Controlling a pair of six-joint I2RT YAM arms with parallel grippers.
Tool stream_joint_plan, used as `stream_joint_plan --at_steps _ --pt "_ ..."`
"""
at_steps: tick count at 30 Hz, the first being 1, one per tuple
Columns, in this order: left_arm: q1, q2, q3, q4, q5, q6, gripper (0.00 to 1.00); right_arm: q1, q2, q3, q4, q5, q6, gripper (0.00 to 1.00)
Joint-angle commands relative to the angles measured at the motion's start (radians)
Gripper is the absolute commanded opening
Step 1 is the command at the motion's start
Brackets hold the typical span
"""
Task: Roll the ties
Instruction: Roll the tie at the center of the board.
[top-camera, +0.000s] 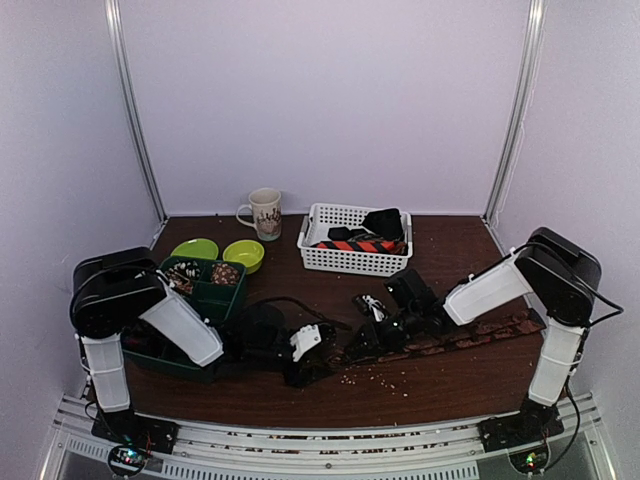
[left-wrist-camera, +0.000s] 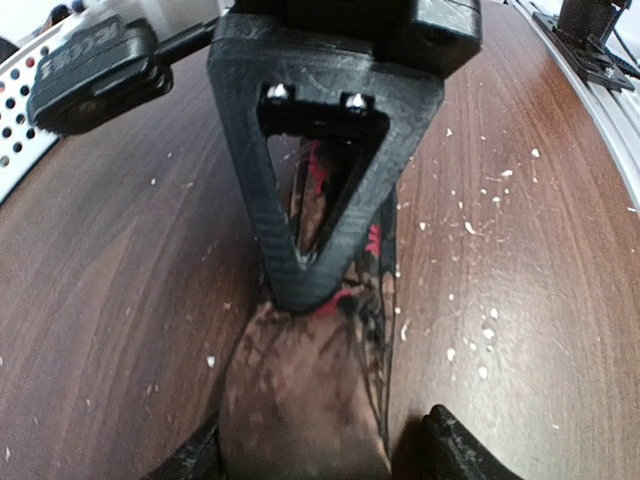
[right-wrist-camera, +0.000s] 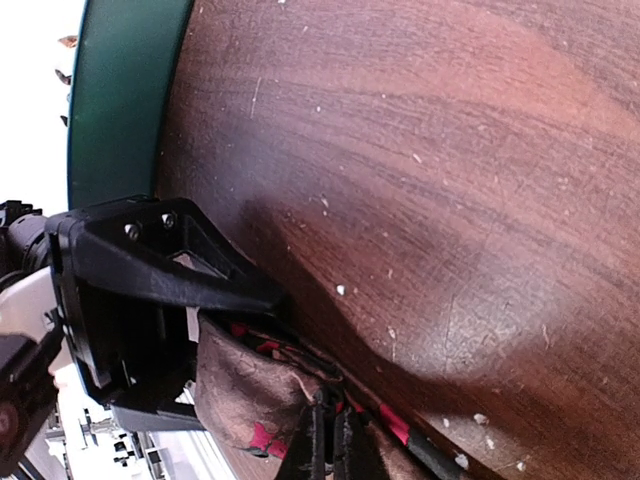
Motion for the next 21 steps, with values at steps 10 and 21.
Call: stream_joint_plan --at_steps 10,21 --pt "0.006 0.113 -0.027 0.297 0.059 -0.185 0.59 0.002 0.005 -0.1 0.016 0.098 -0.045 0.0" --pt "0.002 0.137 0.019 0.354 0.092 -0.257 0.4 0.023 -0.004 -0.14 0.127 0.115 0.017 0.0"
